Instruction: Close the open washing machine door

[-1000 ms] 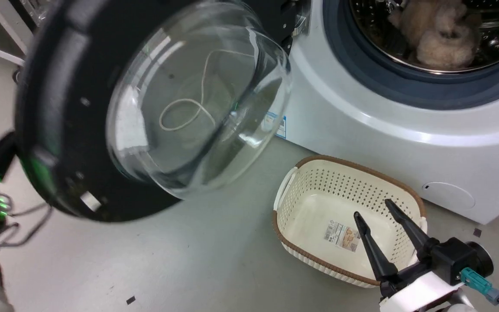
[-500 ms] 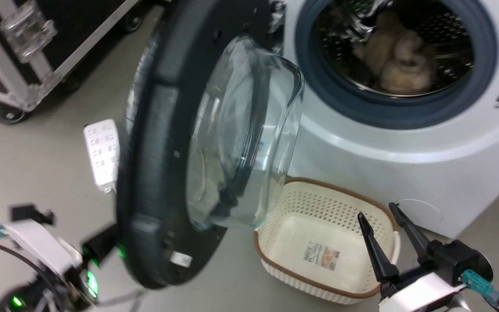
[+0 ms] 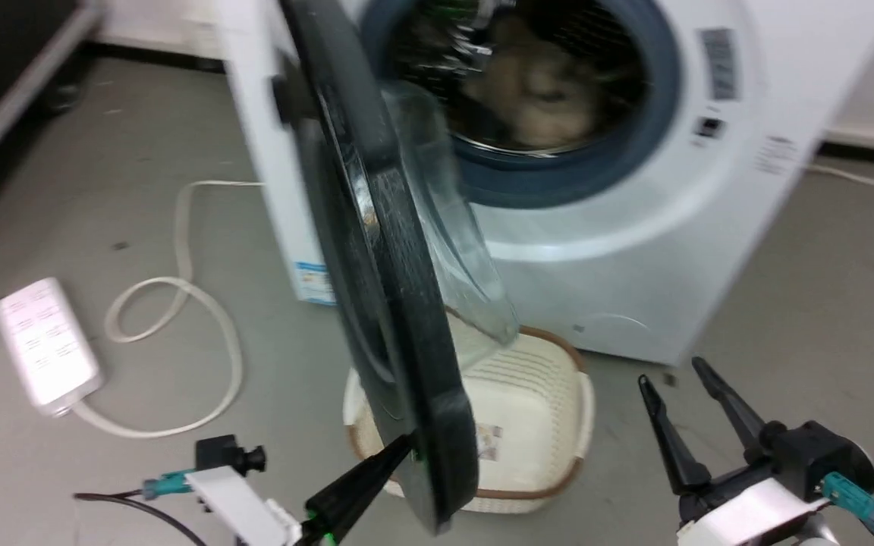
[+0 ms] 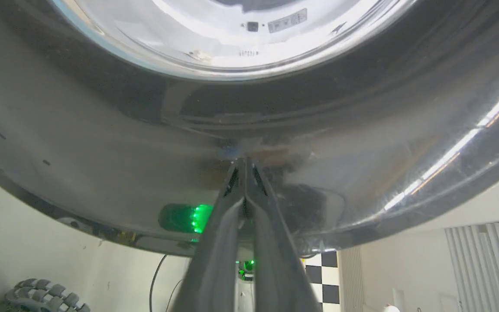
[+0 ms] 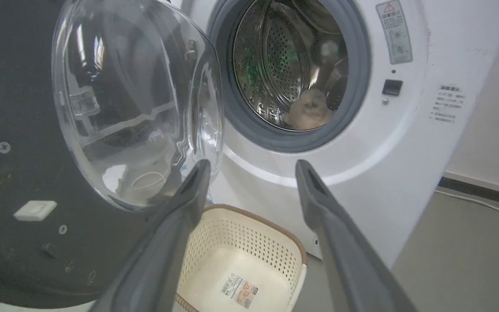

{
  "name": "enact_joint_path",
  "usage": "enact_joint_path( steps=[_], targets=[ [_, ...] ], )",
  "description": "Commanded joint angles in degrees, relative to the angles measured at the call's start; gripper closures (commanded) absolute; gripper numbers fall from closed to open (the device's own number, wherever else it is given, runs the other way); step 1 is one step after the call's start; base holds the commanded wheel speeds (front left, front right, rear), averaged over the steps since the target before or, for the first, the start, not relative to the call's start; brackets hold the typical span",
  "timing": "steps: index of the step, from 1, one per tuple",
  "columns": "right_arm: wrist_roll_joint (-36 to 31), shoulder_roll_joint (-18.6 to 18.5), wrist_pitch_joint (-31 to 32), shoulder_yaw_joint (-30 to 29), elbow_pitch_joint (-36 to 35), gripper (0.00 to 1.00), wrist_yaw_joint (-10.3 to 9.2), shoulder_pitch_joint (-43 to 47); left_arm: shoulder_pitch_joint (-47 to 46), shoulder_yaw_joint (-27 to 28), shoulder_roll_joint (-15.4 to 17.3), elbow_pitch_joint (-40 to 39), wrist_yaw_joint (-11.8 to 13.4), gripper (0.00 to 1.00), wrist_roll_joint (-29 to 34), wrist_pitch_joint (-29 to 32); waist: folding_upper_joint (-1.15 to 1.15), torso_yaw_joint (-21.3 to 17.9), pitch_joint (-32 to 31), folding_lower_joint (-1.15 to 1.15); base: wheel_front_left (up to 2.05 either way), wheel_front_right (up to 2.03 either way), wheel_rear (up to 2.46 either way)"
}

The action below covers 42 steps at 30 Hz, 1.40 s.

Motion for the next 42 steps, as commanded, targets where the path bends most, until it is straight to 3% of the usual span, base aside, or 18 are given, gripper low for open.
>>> enact_joint_path(
  steps=[1, 10, 19, 25, 29, 35, 36, 37, 38, 42],
  targets=[
    [-0.3, -0.3, -0.2, -0.4, 0.0, 0.0, 0.05, 0.0, -1.0, -1.2, 0.1, 0.5, -0.7, 1.0, -0.9, -1.6, 0.0, -5.2, 2.2, 0.0, 0.0, 0.0, 0.0],
    [0.1, 0.7, -0.2, -2.3, -0.1, 0.0, 0.05, -2.0, -12.6, -10.0, 0.1, 7.0, -3.5, 1.0, -5.8, -14.8, 0.0, -16.7, 8.3, 0.0, 0.0, 0.0, 0.0],
    [0.9, 2.8, -0.2, -2.0, 0.8, 0.0, 0.05, -3.8, -28.2, -15.1, 0.1, 18.6, -4.9, 1.0, -9.1, -30.1, 0.0, -23.9, 12.4, 0.0, 0.0, 0.0, 0.0],
    [1.3, 3.3, -0.2, -1.7, 1.2, 0.0, 0.05, -4.6, -36.7, -17.0, 0.1, 27.4, -5.7, 1.0, -12.3, -37.3, 0.0, -25.0, 13.2, 0.0, 0.0, 0.0, 0.0],
    [1.2, 3.5, -0.2, -1.5, 1.5, 0.0, 0.05, -4.7, -38.8, -18.7, 0.1, 31.3, -6.0, 1.0, -13.9, -39.0, 0.0, -24.2, 12.5, 0.0, 0.0, 0.0, 0.0],
    [1.0, 2.8, -0.2, -2.3, 0.7, 0.0, 0.05, -3.7, -34.3, -19.8, 0.1, 26.2, -6.0, 1.0, -12.7, -38.3, 0.0, -20.2, 9.6, 0.0, 0.0, 0.0, 0.0],
    [1.0, 2.6, -0.2, -2.6, 0.4, 0.0, 0.05, -3.3, -32.8, -20.0, 0.2, 24.7, -6.0, 0.91, -11.9, -37.9, 0.0, -19.1, 8.9, 0.0, 0.0, 0.0, 0.0],
    [1.0, 2.3, -0.2, -3.0, 0.2, 0.0, 0.05, -2.9, -31.1, -20.3, 0.6, 23.2, -6.0, 0.21, -10.6, -37.6, 0.0, -18.1, 8.1, 0.0, 0.0, 0.0, 0.0],
    [0.9, 2.1, -0.2, -3.2, 0.0, 0.0, 0.05, -2.4, -29.3, -20.7, 1.4, 21.8, -6.0, 0.0, -8.7, -38.0, 0.0, -17.1, 7.3, 0.0, 0.0, 0.0, 0.0],
    [0.8, 1.5, -0.2, -3.8, -0.6, 0.0, 0.05, -0.7, -23.4, -22.2, 4.3, 16.7, -6.0, 0.0, -2.7, -40.2, 0.0, -13.9, 4.7, 0.0, 0.0, 0.0, 0.0]
  ],
)
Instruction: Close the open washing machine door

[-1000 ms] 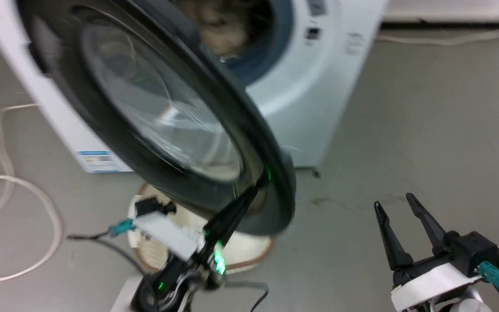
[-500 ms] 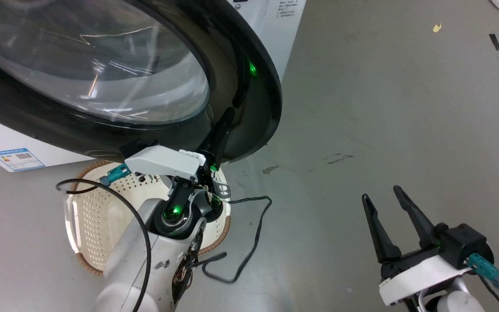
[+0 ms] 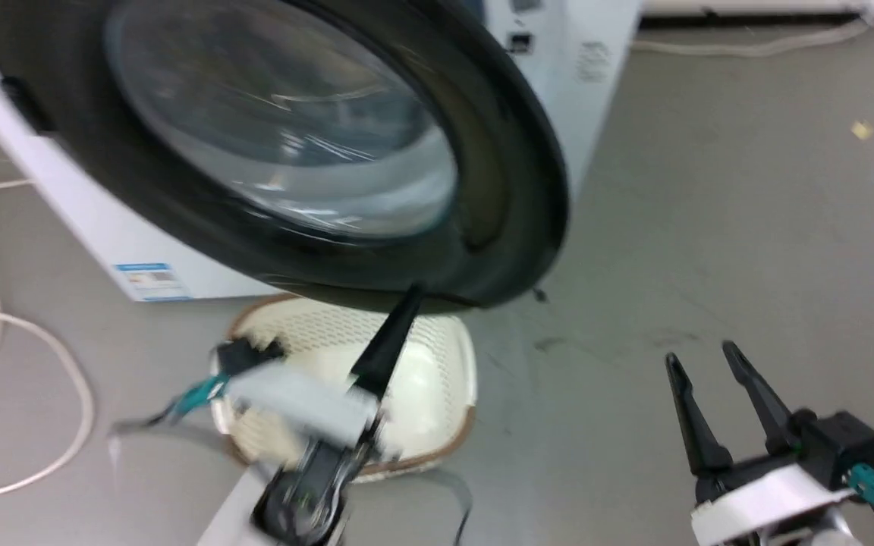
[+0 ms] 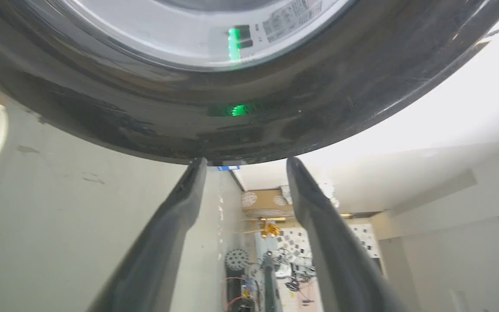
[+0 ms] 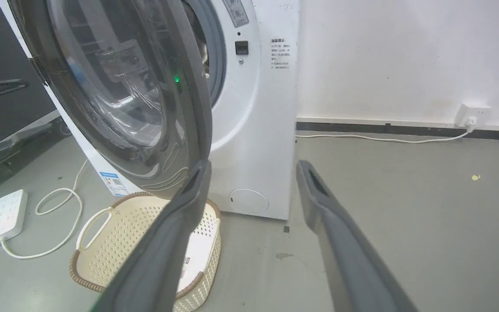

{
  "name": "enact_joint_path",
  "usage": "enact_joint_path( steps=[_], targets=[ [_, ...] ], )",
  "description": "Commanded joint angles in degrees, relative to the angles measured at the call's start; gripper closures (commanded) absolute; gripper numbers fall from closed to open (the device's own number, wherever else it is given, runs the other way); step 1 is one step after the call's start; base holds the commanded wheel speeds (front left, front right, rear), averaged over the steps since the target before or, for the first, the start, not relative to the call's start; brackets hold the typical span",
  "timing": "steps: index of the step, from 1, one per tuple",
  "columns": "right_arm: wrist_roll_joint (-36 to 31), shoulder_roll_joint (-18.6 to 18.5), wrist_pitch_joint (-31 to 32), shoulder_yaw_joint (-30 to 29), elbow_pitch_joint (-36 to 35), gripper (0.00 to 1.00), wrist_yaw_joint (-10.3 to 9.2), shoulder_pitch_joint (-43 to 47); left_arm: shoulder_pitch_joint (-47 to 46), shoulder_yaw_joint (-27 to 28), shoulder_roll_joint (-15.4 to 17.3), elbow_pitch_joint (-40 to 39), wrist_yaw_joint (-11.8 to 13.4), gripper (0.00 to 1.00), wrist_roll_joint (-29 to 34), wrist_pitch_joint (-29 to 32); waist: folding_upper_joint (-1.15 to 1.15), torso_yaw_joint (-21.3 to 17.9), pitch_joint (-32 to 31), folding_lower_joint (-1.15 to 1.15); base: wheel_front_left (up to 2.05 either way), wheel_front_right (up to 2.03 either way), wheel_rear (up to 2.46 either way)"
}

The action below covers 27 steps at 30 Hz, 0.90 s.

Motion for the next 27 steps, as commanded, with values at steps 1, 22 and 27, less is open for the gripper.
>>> enact_joint_path(
  steps=[1, 22, 27],
  targets=[
    [-0.1, -0.5, -0.2, -0.3, -0.5, 0.0, 0.05, 1.4, 3.7, -0.6, 2.6, -2.6, -0.3, 0.0, 3.4, -2.2, 0.0, 4.7, -4.2, 0.0, 0.0, 0.0, 0.0],
    [-1.0, -0.4, -0.2, -1.0, -3.4, 0.0, 0.05, 7.6, 25.1, 20.4, 2.5, -19.8, 6.8, 0.0, 80.3, -14.2, 0.0, 16.1, -10.6, 0.0, 0.0, 0.0, 0.0],
    [-0.3, -0.5, -0.2, -0.4, -2.9, 0.0, 0.05, 7.8, 27.2, 20.6, 1.2, -20.0, 7.9, 0.0, 86.4, -14.2, 0.0, 16.6, -9.6, 0.0, 0.0, 0.0, 0.0]
  ],
)
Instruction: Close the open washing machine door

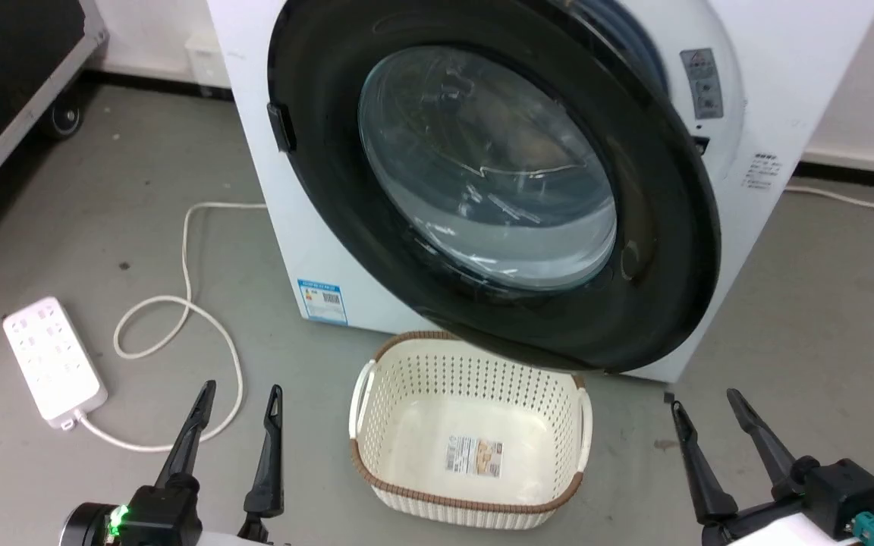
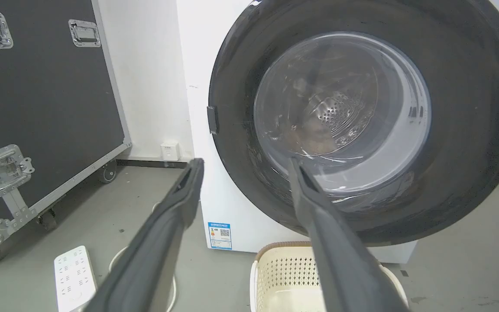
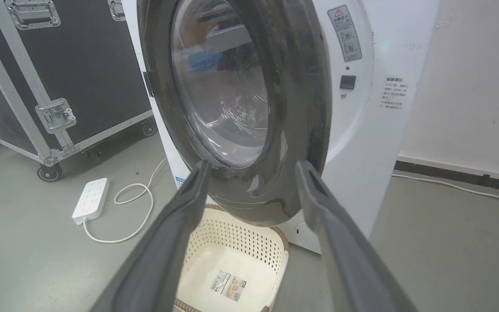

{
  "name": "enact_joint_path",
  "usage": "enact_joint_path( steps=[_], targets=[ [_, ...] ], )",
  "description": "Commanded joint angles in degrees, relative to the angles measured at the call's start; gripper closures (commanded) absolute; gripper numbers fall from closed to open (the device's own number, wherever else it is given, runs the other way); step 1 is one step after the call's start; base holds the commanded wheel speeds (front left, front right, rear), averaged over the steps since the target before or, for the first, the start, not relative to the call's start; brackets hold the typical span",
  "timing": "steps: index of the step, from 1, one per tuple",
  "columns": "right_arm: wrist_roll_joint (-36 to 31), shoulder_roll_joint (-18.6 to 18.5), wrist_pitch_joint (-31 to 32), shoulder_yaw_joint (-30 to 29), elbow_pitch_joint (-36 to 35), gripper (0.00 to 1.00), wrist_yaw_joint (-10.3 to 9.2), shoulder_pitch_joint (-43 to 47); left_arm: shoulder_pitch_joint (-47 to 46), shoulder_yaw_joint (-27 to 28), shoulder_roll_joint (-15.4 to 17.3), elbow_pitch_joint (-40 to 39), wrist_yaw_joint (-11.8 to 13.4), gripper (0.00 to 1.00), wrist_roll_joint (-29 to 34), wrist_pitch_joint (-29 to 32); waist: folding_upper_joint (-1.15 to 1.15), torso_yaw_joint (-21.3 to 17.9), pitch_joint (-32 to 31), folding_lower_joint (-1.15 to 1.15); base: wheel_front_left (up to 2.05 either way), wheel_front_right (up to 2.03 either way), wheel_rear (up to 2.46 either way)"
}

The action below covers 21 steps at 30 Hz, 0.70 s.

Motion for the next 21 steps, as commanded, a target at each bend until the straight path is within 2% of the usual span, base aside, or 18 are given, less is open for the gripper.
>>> enact_joint_path(
  steps=[1, 2, 3, 4, 8, 16, 21],
  targets=[
    [0.4, -0.1, -0.2, 0.4, 0.1, 0.0, 0.05, 0.7, 0.7, 0.4, -0.3, -0.3, 0.2, 0.0, 0.3, -0.2, 0.0, 0.3, 0.7, 0.0, 0.0, 0.0, 0.0],
    [0.5, -0.3, -0.2, 0.7, 0.1, 0.51, 0.05, 0.4, 0.7, 0.6, -0.5, -0.5, 0.1, 0.0, 0.6, -0.2, 0.0, 0.4, 1.2, 0.0, 0.0, 0.0, 0.0],
    [0.6, -0.6, -0.2, 1.1, -0.1, 0.94, 0.05, 0.0, 0.7, 0.7, -0.6, -0.6, 0.1, 0.0, 1.1, -0.2, 0.0, 0.5, 1.8, 0.0, 0.0, 0.0, 0.0],
    [0.8, -0.8, -0.2, 1.6, -0.4, 1.0, 0.05, -0.5, 0.6, 0.7, -0.7, -0.8, 0.0, 0.0, 1.6, -0.2, 0.0, 0.7, 2.4, 0.0, 0.0, 0.0, 0.0],
    [2.9, -2.3, -0.2, 4.0, -1.1, 1.0, 0.05, -3.7, -0.9, 0.4, -1.2, -0.7, -0.6, 0.0, 2.8, -0.2, 0.0, 1.3, 5.8, 0.0, 0.0, 0.0, 0.0],
    [5.1, -13.1, 4.1, 9.4, -1.0, 1.0, 0.05, -16.7, -5.7, -1.3, -3.2, 0.1, -0.9, 0.0, 3.5, -0.2, 0.0, 4.5, 13.5, 0.0, 0.0, 0.0, 0.0],
    [10.4, -18.6, 7.4, 8.6, 1.8, 1.0, 0.05, -24.9, -7.7, -1.8, -4.0, 0.2, -0.9, 0.0, 3.5, -0.2, 0.0, 6.6, 16.9, 0.0, 0.0, 0.0, 0.0]
  ],
)
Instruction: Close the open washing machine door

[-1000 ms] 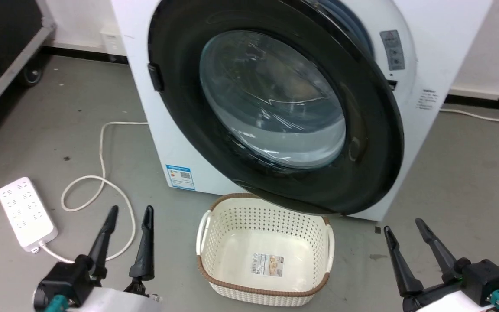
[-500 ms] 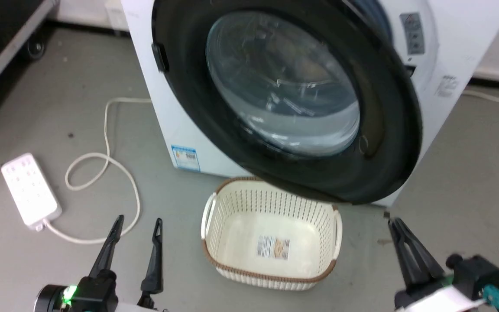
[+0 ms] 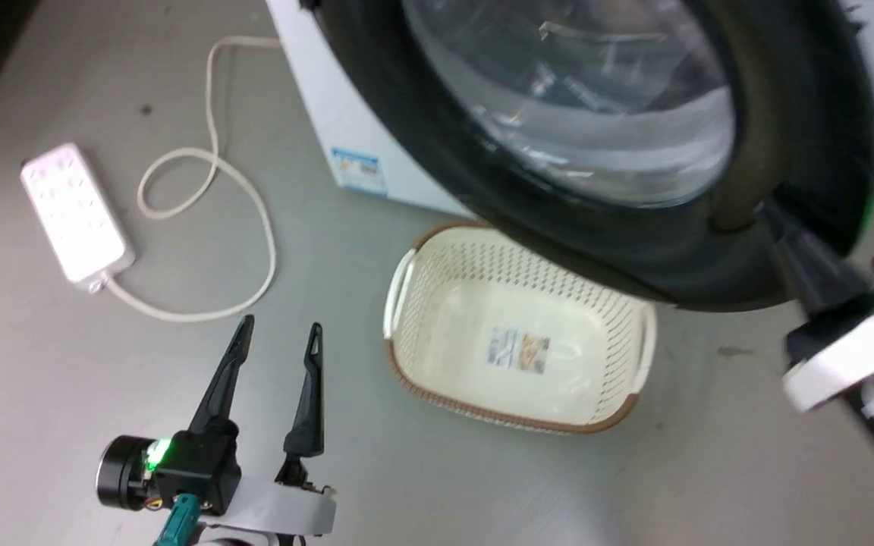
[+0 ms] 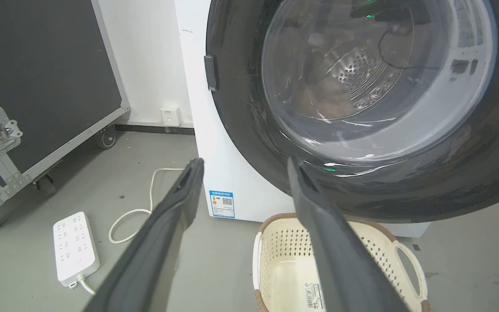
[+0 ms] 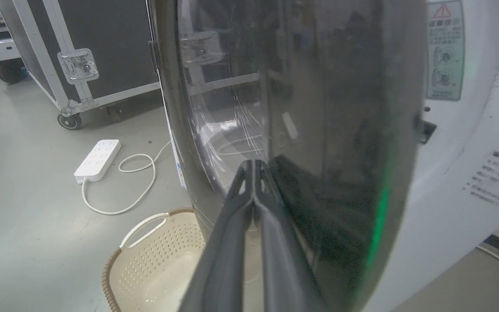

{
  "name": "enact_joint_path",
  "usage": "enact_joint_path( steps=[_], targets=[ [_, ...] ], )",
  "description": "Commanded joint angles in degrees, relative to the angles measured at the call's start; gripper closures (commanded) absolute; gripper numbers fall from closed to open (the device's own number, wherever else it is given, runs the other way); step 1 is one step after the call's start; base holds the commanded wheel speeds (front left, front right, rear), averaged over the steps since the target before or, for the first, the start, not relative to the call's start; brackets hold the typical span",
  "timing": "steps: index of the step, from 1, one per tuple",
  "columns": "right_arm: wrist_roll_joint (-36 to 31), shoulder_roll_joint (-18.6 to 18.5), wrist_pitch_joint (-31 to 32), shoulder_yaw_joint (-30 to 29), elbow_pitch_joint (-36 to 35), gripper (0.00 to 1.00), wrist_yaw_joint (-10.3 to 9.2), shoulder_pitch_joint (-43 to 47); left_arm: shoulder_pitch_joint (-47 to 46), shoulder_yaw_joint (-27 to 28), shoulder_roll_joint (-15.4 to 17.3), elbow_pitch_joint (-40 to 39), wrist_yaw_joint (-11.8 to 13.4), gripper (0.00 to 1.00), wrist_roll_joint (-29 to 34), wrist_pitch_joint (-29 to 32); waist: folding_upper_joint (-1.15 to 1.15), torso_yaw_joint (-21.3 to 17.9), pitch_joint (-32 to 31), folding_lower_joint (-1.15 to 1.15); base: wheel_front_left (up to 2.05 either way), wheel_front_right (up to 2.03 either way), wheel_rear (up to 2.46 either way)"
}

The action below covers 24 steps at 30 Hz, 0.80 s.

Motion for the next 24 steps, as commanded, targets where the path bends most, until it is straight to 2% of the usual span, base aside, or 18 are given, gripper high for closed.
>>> enact_joint_path(
  steps=[1, 4, 11, 17, 20, 21, 24],
  targets=[
    [0.6, -1.7, 0.5, -0.3, 0.9, 1.0, 0.05, -2.1, -1.0, -0.3, -0.2, 0.1, -0.2, 0.0, 0.3, -0.2, 0.0, 2.1, 2.3, -0.01, 0.0, 0.0, 0.0],
    [1.8, -4.6, 1.5, -0.7, 3.4, 1.0, 0.05, -5.7, -1.7, -0.7, -0.6, 0.1, -0.1, 0.0, 0.2, -0.2, 0.0, 3.0, 3.6, -0.01, 0.0, 0.0, 0.0],
    [5.2, -8.4, 3.5, -0.9, 10.0, 1.0, 0.05, -14.6, -3.7, -1.4, -1.1, -0.2, 0.3, 0.0, 0.2, -0.2, 0.0, 4.3, 6.6, -0.01, 0.0, 0.0, 0.0],
    [5.9, -8.6, 4.4, -2.3, 18.4, 1.0, 0.05, -22.9, -4.9, -2.1, -1.3, -0.2, 0.6, 0.0, 0.2, -0.2, 0.0, 4.6, 8.5, -0.01, 0.0, 0.0, 0.0],
    [5.6, -7.5, 4.3, -3.9, 22.7, 1.0, 0.05, -26.3, -5.2, -2.2, -1.4, -0.2, 0.8, 0.0, 0.2, -0.2, 0.0, 4.4, 9.0, -0.01, 0.0, 0.0, 0.0],
    [4.7, -6.0, 3.3, -5.6, 26.6, 1.0, 0.05, -28.9, -5.6, -2.4, -1.4, 0.1, 0.8, 0.0, 0.2, -0.2, 0.0, 4.1, 9.2, -0.01, 0.0, 0.0, 0.0],
    [4.5, -4.4, 2.0, -6.1, 29.4, 1.0, 0.05, -30.2, -6.1, -2.5, -1.4, 0.3, 0.8, 0.0, 0.2, -0.2, 0.0, 3.8, 8.7, -0.01, 0.0, 0.0, 0.0]
  ],
)
